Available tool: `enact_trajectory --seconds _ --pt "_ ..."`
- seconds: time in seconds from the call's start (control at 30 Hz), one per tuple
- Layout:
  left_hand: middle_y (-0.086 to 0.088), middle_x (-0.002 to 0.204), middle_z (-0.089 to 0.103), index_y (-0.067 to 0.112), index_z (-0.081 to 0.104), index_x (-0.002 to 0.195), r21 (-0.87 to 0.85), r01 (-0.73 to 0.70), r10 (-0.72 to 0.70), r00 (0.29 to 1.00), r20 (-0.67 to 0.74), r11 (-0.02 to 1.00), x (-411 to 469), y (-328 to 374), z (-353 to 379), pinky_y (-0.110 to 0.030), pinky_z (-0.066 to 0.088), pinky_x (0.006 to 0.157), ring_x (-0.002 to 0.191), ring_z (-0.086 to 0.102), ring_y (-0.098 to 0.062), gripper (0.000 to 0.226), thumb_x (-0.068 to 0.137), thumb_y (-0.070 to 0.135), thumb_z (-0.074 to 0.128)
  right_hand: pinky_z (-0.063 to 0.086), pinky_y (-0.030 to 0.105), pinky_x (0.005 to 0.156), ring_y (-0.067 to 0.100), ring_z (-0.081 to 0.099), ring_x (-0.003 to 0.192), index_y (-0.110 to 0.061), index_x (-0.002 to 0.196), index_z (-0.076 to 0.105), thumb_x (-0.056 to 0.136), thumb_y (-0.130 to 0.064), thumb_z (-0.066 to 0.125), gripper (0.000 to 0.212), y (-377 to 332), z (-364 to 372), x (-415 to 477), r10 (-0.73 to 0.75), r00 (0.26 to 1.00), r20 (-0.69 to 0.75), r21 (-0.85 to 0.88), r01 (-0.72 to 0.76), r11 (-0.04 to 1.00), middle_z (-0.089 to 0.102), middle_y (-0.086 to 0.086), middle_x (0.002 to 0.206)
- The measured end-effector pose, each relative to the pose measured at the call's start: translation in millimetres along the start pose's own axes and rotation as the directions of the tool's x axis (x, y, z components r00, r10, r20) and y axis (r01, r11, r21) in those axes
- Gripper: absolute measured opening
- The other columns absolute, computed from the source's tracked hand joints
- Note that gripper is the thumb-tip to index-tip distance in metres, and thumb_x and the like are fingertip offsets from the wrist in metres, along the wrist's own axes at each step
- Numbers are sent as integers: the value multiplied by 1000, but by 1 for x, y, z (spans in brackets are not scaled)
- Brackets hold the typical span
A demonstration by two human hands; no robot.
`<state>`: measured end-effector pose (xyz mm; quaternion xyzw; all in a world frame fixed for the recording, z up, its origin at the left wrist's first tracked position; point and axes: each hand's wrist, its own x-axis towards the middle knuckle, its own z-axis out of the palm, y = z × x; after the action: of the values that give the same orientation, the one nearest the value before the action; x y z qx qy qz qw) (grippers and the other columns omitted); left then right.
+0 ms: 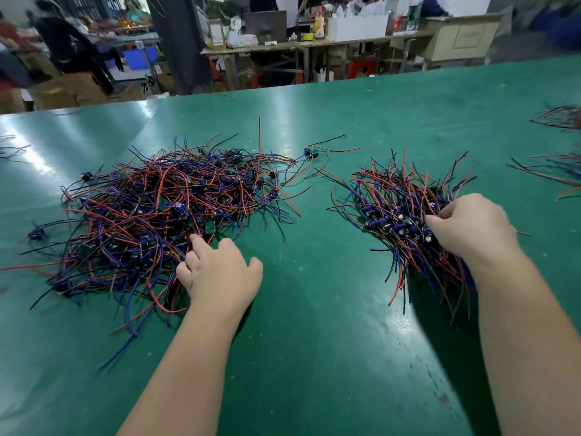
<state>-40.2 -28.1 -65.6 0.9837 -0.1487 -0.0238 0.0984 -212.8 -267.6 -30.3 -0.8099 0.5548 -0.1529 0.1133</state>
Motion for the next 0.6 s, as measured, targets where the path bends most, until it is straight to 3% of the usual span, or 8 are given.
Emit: enact_trajectory --seconds 0.1,0.23,0.3,0.37,0.47,0.53,0.6 --pt "-21 149 26 12 52 115 13 39 -38 999 -4 999 4 -2 0 -46 19 107 131 30 -36 47 85 48 52 45 39 81 35 52 86 -10 87 73 85 -29 60 23 -10 -3 -8 -89 995 -44 44 91 995 62 18 94" --pt "-13 125 48 14 53 107 48 62 -59 996 -63 997 6 -4 -4 -45 25 97 118 38 -33 45 81 51 52 46 42 88 34 56 94 -15 92 75 86 -26 59 20 -24 -6 -21 -249 959 -137 146 269 952 64 16 98" --pt "-12 126 49 16 53 115 -36 67 -70 995 -77 997 8 -3 -5 -46 25 97 119 38 -33 47 82 49 53 42 30 84 27 56 94 -16 95 75 85 -22 60 19 -31 -6 -28 -331 926 -183 200 364 910 64 11 97" --pt "-10 132 48 21 50 130 -224 69 -95 989 -110 972 8 0 -9 -46 24 101 124 37 -31 54 83 47 54 34 19 73 14 55 81 -17 94 76 84 -18 62 17 -41 -5 -37 -383 898 -218 308 436 846 62 2 90" --pt "-6 138 45 23 47 136 -519 -7 -124 968 -217 855 2 7 -14 -46 24 105 126 41 -27 59 83 44 59 33 2 60 -5 56 67 -21 84 75 83 -16 64 12 -52 1 -50 -397 901 -173 516 426 743 64 -9 78" --pt "-4 133 47 19 50 134 -684 -147 -68 958 -277 714 -7 14 -16 -44 31 108 122 47 -24 56 83 36 64 38 4 57 -7 57 61 -23 80 74 84 -18 65 11 -58 6 -56 -385 919 -86 653 344 675 67 -14 71" --pt "1 121 53 16 57 126 -762 -306 54 940 -337 571 -21 24 -15 -33 37 105 113 51 -14 48 81 30 65 43 12 58 2 62 64 -22 79 73 88 -18 62 14 -63 10 -61 -379 923 60 809 177 560 71 -7 70"
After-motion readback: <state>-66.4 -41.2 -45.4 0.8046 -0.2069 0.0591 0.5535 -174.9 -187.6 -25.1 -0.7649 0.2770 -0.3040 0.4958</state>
